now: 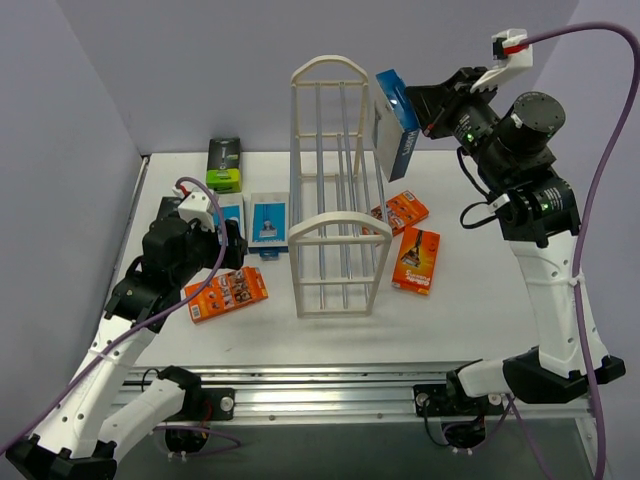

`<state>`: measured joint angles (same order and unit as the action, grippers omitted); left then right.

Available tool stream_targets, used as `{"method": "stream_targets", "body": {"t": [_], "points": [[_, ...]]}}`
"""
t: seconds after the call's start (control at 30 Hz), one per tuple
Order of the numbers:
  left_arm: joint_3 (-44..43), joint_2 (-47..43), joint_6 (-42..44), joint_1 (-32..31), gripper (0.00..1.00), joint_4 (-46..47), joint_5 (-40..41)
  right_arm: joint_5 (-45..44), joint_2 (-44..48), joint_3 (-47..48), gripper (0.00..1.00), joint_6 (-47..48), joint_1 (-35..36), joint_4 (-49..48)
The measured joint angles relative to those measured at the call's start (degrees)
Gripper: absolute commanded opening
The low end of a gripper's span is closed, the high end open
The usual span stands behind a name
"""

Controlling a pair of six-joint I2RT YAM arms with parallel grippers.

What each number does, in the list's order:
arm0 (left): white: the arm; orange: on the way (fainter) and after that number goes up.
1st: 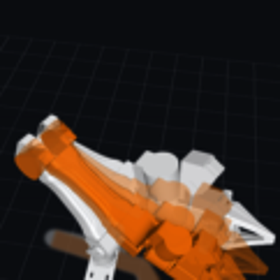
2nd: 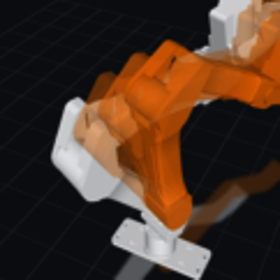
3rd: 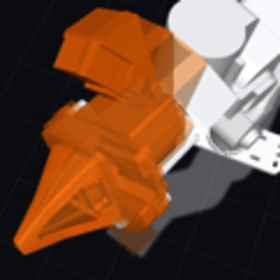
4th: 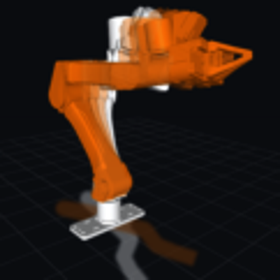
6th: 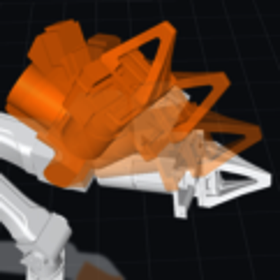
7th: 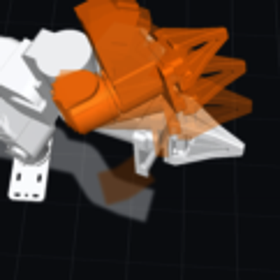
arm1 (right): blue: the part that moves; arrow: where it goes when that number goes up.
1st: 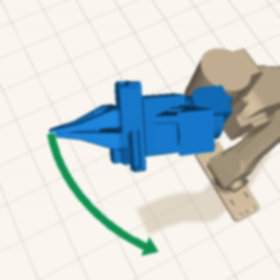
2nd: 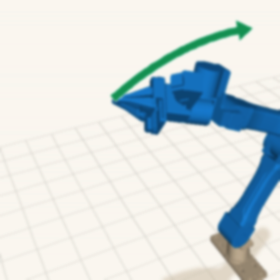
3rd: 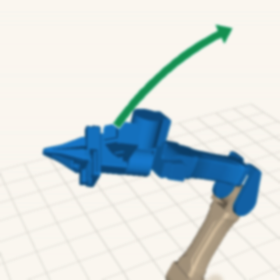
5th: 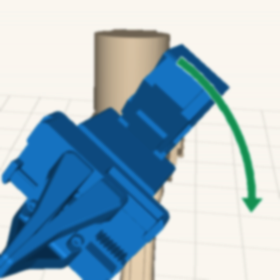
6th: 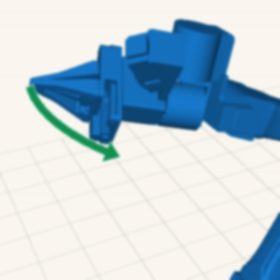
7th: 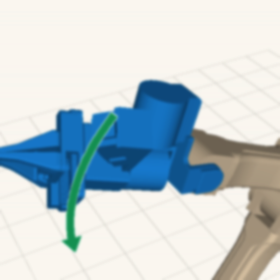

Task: Place and organize the shaving razors onto the shelf
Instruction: Place the shaving razor onto shelf

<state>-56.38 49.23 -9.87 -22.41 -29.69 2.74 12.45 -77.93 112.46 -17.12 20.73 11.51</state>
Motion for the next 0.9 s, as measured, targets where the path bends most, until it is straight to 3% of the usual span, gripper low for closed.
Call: {"method": "stream_targets", "body": {"t": [0.9], "points": [[0.0, -0.2, 0.0, 0.0, 0.94, 0.0, -0.5, 10.2, -0.5, -1.3, 0.00, -7.3, 2.3, -9.3]]}}
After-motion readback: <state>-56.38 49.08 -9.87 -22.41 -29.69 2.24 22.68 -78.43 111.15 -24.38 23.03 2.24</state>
